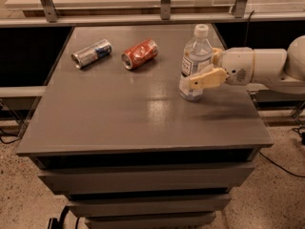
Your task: Knock blue plastic bottle over
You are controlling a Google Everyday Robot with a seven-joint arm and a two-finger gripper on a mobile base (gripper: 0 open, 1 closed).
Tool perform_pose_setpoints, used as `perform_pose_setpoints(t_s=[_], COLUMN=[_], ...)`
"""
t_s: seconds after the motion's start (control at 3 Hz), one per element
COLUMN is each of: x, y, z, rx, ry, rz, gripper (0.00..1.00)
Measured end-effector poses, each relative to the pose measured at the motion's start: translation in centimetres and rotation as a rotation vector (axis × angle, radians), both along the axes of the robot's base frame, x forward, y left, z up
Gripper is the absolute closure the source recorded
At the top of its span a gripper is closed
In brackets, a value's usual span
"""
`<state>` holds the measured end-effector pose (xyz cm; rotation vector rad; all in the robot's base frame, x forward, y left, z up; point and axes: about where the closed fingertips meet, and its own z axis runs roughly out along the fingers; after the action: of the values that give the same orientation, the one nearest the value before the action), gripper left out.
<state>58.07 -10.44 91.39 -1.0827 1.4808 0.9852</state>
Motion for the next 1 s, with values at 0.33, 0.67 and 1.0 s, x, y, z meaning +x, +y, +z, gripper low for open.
perform_pose_setpoints(t_s=[0.33, 0.67, 1.0], x=[0.0, -0.3, -1.1], y=[-0.1, -0.5, -2.0], z=[0.1, 1.0, 3.1], rx=[0.021, -0.033, -0.143], ry=[-0.022, -0.054, -0.088], rz=[0.012, 0.011, -0.016], gripper=[0.42, 0.64, 0.88])
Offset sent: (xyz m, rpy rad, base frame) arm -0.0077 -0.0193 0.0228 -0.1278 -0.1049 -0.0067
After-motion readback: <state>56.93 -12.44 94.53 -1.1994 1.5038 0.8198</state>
